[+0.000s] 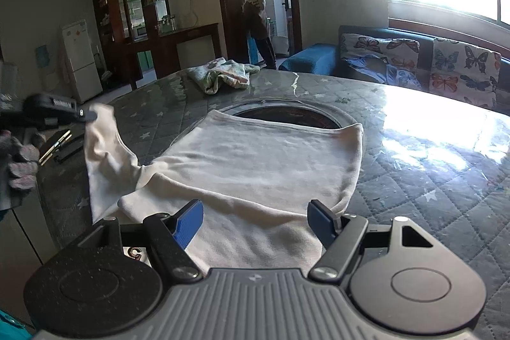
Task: Fold clothes
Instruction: 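Lift the side edge with the left gripper and fold it over the body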
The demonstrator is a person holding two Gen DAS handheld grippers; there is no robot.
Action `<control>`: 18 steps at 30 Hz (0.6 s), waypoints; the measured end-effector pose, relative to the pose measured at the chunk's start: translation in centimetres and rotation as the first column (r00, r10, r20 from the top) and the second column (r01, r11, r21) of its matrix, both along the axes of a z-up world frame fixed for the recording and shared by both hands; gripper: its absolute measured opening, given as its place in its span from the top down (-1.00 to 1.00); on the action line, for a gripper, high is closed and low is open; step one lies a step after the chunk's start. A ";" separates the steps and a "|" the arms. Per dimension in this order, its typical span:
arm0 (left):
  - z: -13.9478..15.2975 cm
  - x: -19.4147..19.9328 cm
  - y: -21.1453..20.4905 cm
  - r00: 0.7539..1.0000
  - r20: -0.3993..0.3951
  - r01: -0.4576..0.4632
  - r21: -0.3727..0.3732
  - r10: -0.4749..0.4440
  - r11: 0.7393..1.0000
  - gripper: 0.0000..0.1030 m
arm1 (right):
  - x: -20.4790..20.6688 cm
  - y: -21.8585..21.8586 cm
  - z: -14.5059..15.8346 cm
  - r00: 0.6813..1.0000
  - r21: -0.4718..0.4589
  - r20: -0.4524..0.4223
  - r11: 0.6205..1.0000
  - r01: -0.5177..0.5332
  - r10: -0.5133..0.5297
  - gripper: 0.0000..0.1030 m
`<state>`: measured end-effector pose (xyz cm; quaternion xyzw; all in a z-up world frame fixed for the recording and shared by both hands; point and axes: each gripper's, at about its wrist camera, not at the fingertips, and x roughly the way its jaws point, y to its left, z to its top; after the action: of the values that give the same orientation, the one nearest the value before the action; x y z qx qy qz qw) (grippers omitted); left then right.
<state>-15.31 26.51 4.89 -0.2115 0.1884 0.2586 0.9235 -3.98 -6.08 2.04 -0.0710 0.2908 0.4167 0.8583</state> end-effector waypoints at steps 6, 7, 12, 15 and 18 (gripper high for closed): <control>3.1 2.7 -6.3 0.973 0.072 0.218 0.014 -0.218 0.976 0.86 | 0.0 -1.0 0.2 1.000 0.022 0.006 1.000 0.018 -0.018 -0.44; 3.3 3.1 -7.3 0.965 0.077 0.252 0.010 -0.252 0.968 0.86 | 0.0 -1.2 0.2 1.000 0.024 0.006 0.999 0.022 -0.023 -0.44; 3.4 5.6 -12.3 0.908 0.086 0.411 -0.002 -0.409 0.912 0.85 | 0.2 -2.5 0.1 0.999 0.038 -0.004 0.998 0.053 -0.053 -0.44; 2.0 6.9 -14.4 0.872 0.062 0.489 -0.042 -0.486 0.871 0.78 | 0.3 -3.2 0.0 0.997 0.042 -0.009 0.996 0.076 -0.076 -0.44; 0.6 7.4 -15.9 0.835 0.027 0.550 -0.072 -0.550 0.832 0.66 | 0.4 -3.8 -0.1 0.995 0.043 -0.014 0.995 0.095 -0.094 -0.44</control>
<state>-7.96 10.60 5.49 -0.1842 0.2485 -0.0256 0.9506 -3.59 -9.86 1.94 -0.0362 0.2898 0.3822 0.8767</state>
